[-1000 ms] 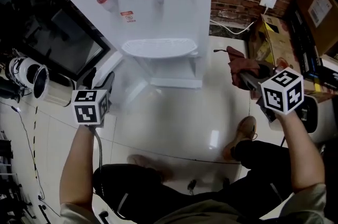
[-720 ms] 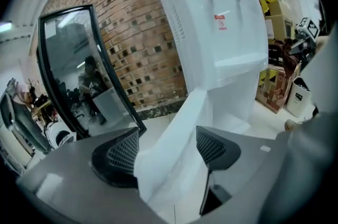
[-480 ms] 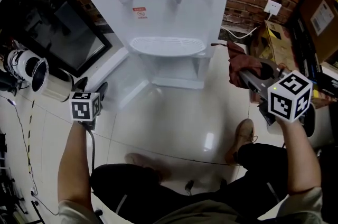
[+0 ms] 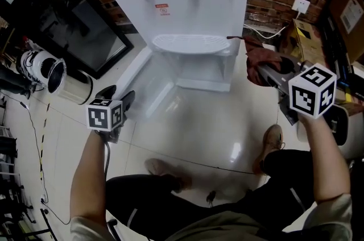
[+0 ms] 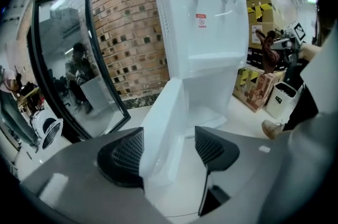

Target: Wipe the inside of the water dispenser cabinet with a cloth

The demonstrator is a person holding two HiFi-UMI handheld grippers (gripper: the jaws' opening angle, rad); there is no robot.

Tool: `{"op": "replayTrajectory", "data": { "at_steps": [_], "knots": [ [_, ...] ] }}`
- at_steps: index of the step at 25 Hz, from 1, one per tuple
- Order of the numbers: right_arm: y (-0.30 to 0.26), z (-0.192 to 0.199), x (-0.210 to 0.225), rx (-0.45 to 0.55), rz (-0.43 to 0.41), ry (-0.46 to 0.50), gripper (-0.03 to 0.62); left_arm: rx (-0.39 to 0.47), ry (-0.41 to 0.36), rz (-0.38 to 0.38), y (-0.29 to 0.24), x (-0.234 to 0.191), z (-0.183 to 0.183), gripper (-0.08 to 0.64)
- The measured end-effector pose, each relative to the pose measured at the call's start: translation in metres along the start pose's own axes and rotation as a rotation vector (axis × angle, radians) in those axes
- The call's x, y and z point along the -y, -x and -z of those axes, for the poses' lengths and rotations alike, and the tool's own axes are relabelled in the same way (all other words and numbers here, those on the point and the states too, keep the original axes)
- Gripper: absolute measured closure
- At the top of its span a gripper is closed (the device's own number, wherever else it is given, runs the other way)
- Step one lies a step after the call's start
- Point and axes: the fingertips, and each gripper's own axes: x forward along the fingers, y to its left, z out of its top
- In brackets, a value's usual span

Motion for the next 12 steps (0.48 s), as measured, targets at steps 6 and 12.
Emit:
{"op": "replayTrajectory", "data": {
  "at_steps": [6,12],
  "knots": [
    [-0.003,-0.007,-0.008,0.028,-0.033,-0.012,0.491,0.045,0.050,-0.082,0.028,-0.012,0.007,0.293],
    [-0.002,-0.005,-0.010,0.025,-0.044,-0.010,0.491,-0.059,0.182,-0.102,0.030,-0.040,0.055,0.282]
  ]
}}
